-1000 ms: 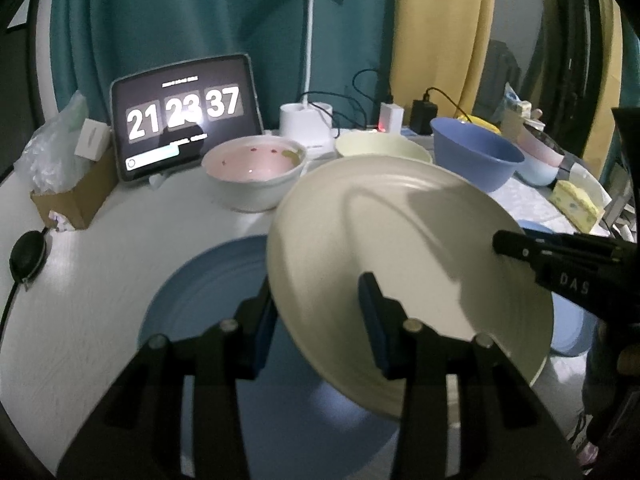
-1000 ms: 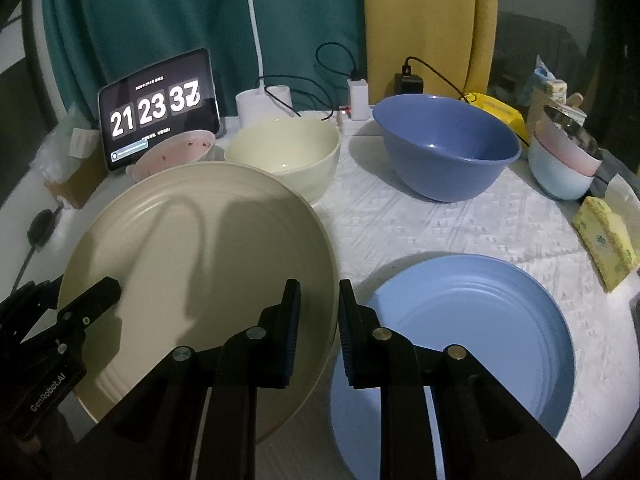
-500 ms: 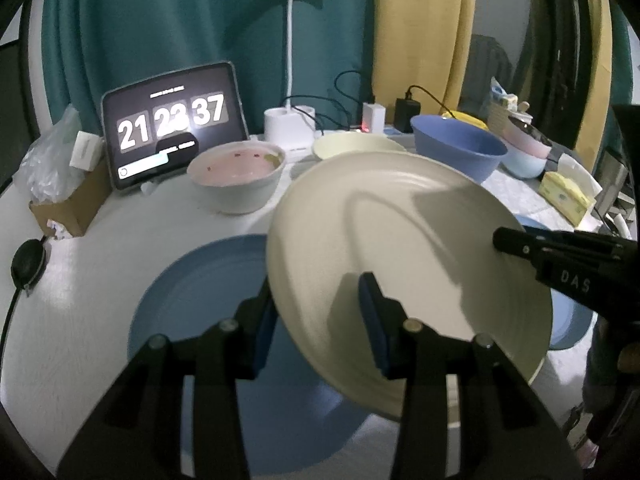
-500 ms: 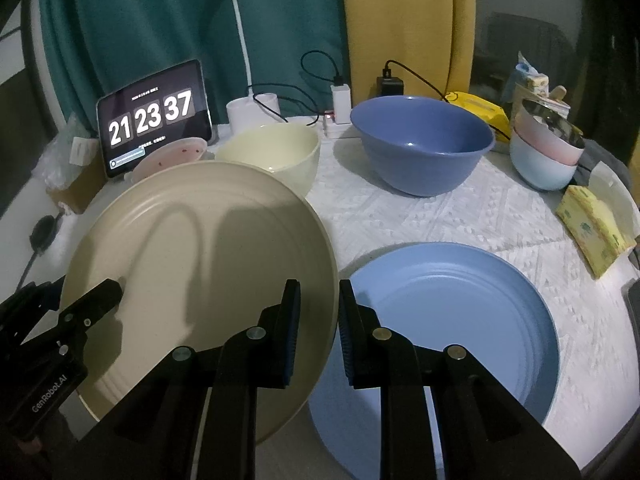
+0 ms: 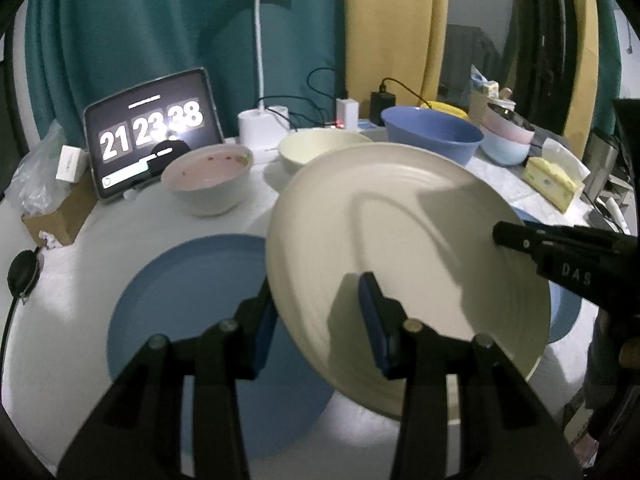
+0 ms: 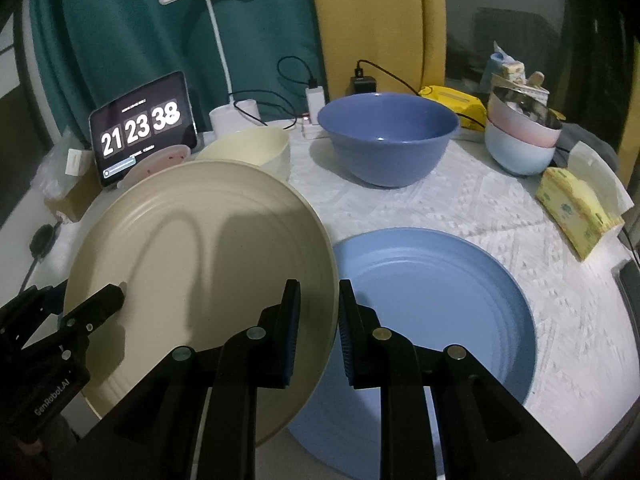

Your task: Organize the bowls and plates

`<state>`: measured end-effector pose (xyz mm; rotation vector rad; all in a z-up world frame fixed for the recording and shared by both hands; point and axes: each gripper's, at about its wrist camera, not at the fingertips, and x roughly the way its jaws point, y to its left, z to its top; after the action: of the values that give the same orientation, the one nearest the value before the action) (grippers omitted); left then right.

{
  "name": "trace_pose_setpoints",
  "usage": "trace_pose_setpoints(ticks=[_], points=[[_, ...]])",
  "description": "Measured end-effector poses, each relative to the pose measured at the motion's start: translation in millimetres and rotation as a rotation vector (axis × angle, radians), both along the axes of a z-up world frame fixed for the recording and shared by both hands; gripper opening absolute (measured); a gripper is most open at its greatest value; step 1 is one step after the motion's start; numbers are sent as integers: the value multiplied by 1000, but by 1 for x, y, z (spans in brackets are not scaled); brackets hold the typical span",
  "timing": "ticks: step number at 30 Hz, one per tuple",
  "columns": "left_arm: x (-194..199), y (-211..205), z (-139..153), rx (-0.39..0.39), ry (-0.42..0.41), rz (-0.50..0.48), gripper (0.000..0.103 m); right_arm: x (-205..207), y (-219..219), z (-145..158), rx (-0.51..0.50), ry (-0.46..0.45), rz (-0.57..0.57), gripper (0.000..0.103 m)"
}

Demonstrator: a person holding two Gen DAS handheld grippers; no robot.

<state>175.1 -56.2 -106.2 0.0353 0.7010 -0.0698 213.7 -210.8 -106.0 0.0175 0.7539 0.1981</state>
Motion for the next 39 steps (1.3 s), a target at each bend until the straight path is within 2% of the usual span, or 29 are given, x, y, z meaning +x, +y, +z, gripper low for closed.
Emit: trace_pose_setpoints(ticks=[39], points=[[19,-94,-16,60,73,-148,41,-4,-96,-16,57,24,-143,20]])
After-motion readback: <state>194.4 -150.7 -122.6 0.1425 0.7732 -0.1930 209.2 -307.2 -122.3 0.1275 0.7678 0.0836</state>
